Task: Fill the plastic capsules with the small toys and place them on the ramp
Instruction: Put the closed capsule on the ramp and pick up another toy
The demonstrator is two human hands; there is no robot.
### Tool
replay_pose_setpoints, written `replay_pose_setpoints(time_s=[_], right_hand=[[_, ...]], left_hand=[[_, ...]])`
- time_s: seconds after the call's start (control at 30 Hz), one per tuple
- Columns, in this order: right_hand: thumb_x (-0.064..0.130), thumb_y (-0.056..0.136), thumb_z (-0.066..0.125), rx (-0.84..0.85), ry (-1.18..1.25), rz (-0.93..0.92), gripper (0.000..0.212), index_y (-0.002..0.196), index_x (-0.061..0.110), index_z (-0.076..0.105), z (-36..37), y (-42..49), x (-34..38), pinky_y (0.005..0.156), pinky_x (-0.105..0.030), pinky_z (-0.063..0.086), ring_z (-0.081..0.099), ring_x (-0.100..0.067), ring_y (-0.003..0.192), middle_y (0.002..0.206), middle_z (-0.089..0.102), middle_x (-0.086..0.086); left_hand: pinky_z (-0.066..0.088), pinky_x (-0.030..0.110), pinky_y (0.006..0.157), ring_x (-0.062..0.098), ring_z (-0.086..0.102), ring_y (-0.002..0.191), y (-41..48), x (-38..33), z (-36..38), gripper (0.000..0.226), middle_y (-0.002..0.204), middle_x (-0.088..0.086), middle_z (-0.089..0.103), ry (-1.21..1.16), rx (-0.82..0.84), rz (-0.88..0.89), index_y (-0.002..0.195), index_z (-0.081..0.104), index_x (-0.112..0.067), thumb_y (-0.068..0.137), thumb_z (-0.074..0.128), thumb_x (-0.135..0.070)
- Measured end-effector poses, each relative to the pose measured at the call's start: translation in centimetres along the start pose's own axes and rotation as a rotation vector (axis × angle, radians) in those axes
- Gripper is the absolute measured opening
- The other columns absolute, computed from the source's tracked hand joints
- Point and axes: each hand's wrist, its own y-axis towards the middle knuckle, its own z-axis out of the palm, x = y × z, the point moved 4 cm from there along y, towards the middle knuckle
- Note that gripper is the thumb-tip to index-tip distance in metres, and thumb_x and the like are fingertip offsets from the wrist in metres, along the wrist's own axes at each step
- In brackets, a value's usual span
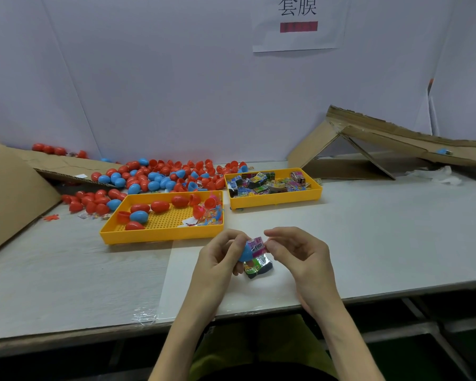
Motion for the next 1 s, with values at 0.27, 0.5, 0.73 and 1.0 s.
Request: replay_pose_setpoints(time_s=[0.27,0.5,0.73,1.0], right_hand=[[0.027,0.081,0.072,0.088,-0.079,0.016,0.013,0.091,0.021,0.078,0.49,-0.13,-0.22,0.073,-0.024,0.058,0.072,-0.018,0.091,0.088,0.075,0.002],[0.024,0.083,0.073,0.064,-0.080,0.003,0.006,0.088,0.025,0.077,0.22,-0.04,-0.44,0.076,-0.035,0.061,0.072,-0.022,0.090,0.087,0.074,0.000],[0.029,0.082,0.072,0.066,-0.080,0.003,0.009,0.087,0.025,0.077,0.17,-0.06,-0.46,0.074,-0.029,0.060,0.071,-0.021,0.091,0.087,0.073,0.001],[0.034,0.081,0.072,0.081,-0.071,0.012,0.010,0.087,0.030,0.078,0.24,-0.07,-0.48,0.073,-0.027,0.059,0.072,-0.018,0.091,0.087,0.074,0.002]], left_hand=[[0.048,0.014,0.057,0.000,0.056,0.062,-0.01,-0.08,-0.03,0.034,0.075,-0.013,0.065,0.022,0.004,0.029,0.087,0.072,-0.033,0.079,0.054,-0.061],[0.049,0.014,0.058,0.002,0.059,0.064,0.04,0.06,-0.02,0.036,0.076,-0.013,0.066,0.054,-0.001,0.027,0.092,0.071,-0.025,0.082,0.055,-0.055],[0.048,0.014,0.058,-0.001,0.057,0.062,0.03,0.06,0.00,0.029,0.072,-0.013,0.066,0.062,0.014,0.042,0.086,0.072,-0.030,0.082,0.058,-0.056],[0.050,0.014,0.058,0.001,0.062,0.065,0.09,0.06,-0.04,0.021,0.077,-0.014,0.069,0.095,0.021,0.044,0.086,0.071,-0.040,0.082,0.059,-0.056]])
